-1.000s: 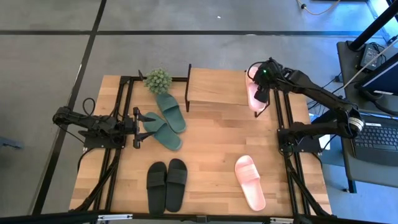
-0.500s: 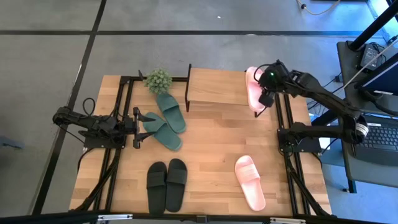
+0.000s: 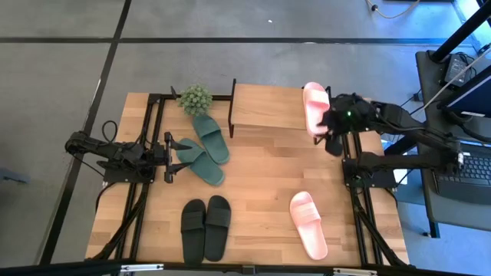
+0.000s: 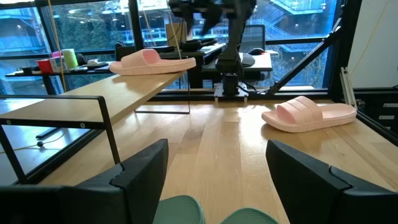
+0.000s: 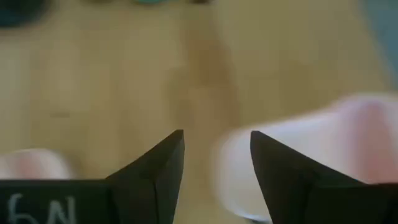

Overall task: Pick and place slides into the shelf
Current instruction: Put the pink slide on the shelf

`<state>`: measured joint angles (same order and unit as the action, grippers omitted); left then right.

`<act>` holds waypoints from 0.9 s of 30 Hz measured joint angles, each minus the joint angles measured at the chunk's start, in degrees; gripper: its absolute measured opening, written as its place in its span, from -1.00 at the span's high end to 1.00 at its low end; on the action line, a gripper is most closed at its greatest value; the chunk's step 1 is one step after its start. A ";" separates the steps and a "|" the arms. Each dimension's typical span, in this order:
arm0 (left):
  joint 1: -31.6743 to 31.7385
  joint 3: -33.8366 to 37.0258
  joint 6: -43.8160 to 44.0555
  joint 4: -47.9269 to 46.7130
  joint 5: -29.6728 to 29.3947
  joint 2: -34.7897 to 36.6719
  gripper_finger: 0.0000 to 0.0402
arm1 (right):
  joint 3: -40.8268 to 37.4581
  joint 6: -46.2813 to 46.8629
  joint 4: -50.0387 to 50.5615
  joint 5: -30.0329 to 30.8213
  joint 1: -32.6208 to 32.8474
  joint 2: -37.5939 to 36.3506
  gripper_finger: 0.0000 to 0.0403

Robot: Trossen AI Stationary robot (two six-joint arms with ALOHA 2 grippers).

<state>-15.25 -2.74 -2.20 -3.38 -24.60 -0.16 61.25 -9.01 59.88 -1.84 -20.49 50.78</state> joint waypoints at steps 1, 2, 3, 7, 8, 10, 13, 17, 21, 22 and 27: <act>0.00 -0.02 0.01 0.00 0.00 0.00 -0.31 | 0.00 1.56 -0.02 -0.94 2.27 0.15 0.08; 0.00 0.00 0.00 0.00 0.00 0.01 -0.31 | 0.00 3.21 -0.09 -1.30 4.66 0.46 0.08; 0.00 -0.02 0.00 0.00 0.00 0.02 -0.31 | 0.00 4.84 -0.22 -1.30 7.10 0.90 0.08; 0.00 -0.02 0.00 0.00 0.00 0.02 -0.31 | 0.00 9.68 -1.83 -1.28 17.17 3.64 0.08; 0.00 -0.02 0.00 0.00 0.00 0.01 -0.31 | 0.00 10.62 -2.80 -1.27 19.68 4.55 0.08; 0.00 0.00 0.00 0.00 0.00 0.00 -0.31 | 0.00 12.46 -4.53 -1.24 24.94 6.34 0.08; 0.00 0.00 0.00 0.00 0.00 0.02 -0.31 | 0.00 16.14 -7.79 0.71 32.85 9.49 0.08; 0.00 0.00 0.00 0.00 0.00 0.02 -0.31 | 0.00 22.85 -8.61 6.88 42.25 14.84 0.08; 0.00 -0.02 0.07 0.00 0.00 0.01 -0.31 | 0.00 30.31 -10.18 8.19 51.25 21.43 0.08; 0.00 0.00 0.07 0.00 0.00 0.00 -0.31 | 0.00 32.46 -10.84 8.21 53.37 23.08 0.08; 0.00 -0.01 0.07 -0.01 0.00 0.01 -0.31 | 0.00 41.06 -14.03 9.26 63.10 30.84 0.08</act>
<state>-15.25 -2.75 -2.13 -3.39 -24.60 -0.15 61.25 32.05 45.85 7.42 42.61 81.62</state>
